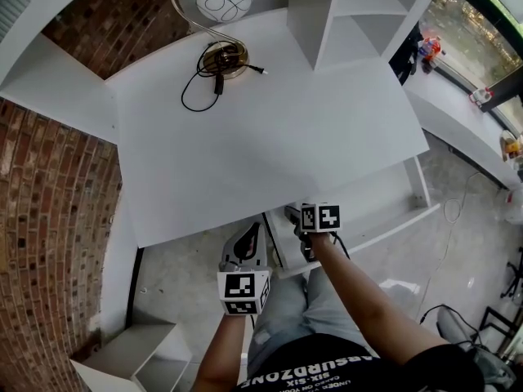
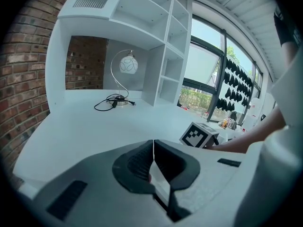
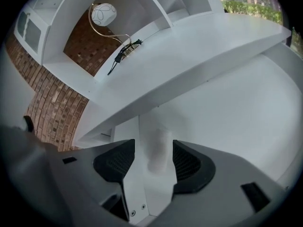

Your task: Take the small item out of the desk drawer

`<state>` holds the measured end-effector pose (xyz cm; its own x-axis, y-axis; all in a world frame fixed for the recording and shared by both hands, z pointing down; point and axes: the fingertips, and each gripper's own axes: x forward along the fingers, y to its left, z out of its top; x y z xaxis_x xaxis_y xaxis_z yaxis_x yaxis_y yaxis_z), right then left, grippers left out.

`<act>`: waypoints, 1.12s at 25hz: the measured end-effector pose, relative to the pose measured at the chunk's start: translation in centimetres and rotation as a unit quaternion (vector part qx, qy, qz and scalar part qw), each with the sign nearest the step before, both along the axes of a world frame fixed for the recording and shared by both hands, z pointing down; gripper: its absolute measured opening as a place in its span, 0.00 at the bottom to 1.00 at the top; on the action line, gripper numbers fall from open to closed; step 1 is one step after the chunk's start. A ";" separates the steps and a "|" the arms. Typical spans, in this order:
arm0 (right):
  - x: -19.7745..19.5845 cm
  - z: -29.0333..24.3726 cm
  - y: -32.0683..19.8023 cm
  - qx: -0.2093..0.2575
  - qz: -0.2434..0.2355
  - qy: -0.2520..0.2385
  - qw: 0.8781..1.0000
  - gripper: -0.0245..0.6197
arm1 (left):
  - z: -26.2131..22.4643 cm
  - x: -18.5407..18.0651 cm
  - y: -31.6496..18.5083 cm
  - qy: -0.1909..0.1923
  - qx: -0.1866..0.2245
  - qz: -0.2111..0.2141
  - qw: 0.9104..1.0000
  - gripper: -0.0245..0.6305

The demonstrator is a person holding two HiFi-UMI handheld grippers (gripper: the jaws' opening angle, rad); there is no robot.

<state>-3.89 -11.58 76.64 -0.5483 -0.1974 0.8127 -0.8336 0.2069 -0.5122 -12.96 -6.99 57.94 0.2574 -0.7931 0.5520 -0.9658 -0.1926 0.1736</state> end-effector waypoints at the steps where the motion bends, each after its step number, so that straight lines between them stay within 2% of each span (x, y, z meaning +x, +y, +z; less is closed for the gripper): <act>1: 0.0 0.3 0.0 -0.001 0.002 0.002 1.000 0.40 | 0.1 0.0 0.0 0.000 -0.001 0.001 1.000 0.05; 7: -0.2 1.6 -0.4 0.003 0.021 0.012 1.000 0.40 | -0.1 0.0 -0.2 0.000 0.000 0.008 1.000 0.06; 23: -0.5 4.0 0.2 -0.005 0.022 0.051 0.998 0.40 | 0.8 -0.8 -0.4 0.001 -0.008 0.016 1.000 0.05; 28: -0.2 4.2 0.0 -0.001 0.024 0.064 0.998 0.35 | 1.2 -1.1 -0.6 0.001 -0.010 0.017 1.000 0.05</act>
<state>-4.05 -11.54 80.86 -0.4300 -0.2185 0.8760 -0.9011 0.1639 -0.4014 -14.09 -7.63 59.16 0.2849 -0.7729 0.5670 -0.9585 -0.2219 0.1791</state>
